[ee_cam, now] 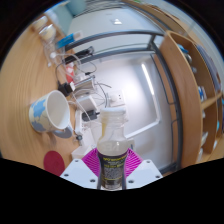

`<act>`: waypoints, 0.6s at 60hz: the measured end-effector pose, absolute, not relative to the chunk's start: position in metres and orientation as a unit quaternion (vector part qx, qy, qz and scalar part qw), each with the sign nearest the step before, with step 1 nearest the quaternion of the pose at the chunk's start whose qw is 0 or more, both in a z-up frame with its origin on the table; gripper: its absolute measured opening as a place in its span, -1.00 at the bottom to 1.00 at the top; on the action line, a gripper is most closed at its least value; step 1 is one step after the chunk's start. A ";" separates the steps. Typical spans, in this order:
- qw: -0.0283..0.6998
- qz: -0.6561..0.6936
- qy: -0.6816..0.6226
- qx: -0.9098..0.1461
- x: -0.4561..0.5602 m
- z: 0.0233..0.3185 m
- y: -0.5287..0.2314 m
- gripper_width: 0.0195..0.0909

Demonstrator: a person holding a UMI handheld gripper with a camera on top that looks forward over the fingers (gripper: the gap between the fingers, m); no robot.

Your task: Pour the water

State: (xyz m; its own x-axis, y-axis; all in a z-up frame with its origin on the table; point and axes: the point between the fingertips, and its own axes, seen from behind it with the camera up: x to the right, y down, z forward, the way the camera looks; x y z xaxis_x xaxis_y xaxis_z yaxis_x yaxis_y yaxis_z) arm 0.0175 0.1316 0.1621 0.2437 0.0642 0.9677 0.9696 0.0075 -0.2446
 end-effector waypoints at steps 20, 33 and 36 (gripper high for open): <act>0.628 0.001 -0.180 -0.757 0.018 0.105 0.129 -0.76; 0.635 0.089 -0.136 -0.756 0.003 0.094 0.135 -0.74; 0.635 0.082 -0.131 -0.757 0.006 0.090 0.139 -0.71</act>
